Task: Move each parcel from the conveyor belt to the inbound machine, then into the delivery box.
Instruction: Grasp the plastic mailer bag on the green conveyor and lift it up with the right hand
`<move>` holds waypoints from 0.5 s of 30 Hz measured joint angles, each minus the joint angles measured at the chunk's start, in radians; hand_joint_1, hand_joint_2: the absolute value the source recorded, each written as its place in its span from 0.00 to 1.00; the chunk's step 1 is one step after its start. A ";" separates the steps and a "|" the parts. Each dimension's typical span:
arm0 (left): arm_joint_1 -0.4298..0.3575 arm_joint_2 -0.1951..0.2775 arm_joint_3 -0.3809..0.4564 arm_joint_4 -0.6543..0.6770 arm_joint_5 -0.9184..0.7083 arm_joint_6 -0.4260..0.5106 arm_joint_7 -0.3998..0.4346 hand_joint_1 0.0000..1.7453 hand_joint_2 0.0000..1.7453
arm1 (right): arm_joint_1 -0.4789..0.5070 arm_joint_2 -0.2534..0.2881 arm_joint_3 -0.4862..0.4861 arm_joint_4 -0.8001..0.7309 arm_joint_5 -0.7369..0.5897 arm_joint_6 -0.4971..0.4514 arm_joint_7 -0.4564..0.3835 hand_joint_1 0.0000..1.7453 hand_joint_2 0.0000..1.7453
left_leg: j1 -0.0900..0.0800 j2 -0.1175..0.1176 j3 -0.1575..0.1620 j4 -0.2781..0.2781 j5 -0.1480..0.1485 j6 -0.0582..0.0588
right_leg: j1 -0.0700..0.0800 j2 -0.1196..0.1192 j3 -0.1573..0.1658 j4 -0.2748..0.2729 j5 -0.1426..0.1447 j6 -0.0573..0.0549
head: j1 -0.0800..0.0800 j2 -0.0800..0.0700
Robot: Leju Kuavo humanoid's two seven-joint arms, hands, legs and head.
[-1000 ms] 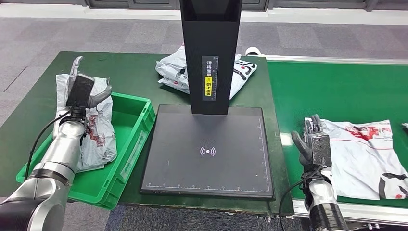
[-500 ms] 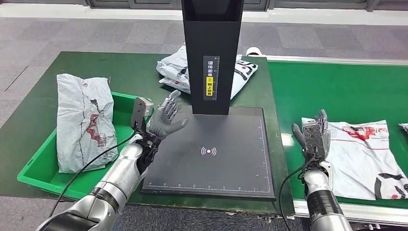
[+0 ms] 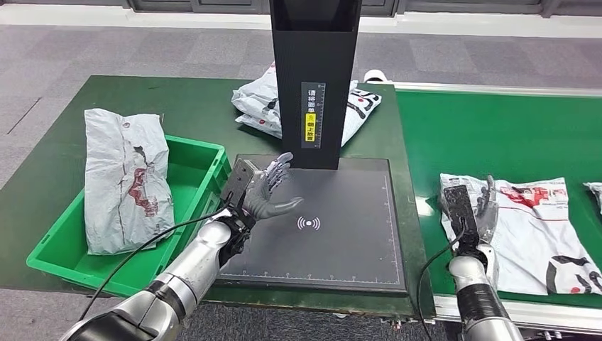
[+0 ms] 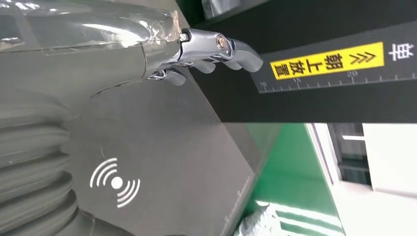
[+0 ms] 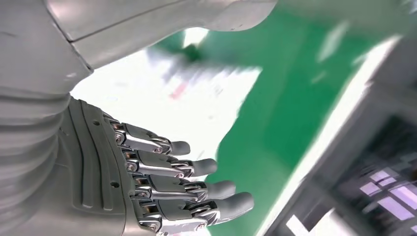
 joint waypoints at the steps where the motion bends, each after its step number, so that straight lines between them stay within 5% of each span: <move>1: 0.000 0.000 -0.004 0.001 -0.002 0.008 0.000 0.00 1.00 | 0.000 -0.012 0.001 0.010 0.053 -0.027 0.054 0.00 1.00 | 0.000 0.000 0.000 0.000 0.000 0.000 | 0.000 0.000 0.000 0.000 0.000 0.000 | 0.000 0.000; 8: 0.002 0.002 -0.014 0.005 -0.005 0.033 0.002 0.00 1.00 | 0.021 -0.087 0.003 0.054 0.315 -0.087 0.292 0.00 1.00 | 0.000 0.000 -0.001 0.000 0.000 0.000 | 0.000 0.000 0.000 0.000 0.000 0.000 | 0.000 0.000; 15: 0.004 0.013 -0.013 0.006 0.000 0.041 0.009 0.00 1.00 | 0.043 -0.160 0.003 0.119 0.559 0.027 0.541 0.00 1.00 | 0.000 -0.001 -0.001 0.000 0.000 0.000 | 0.000 -0.001 -0.001 0.000 -0.001 0.001 | 0.000 0.000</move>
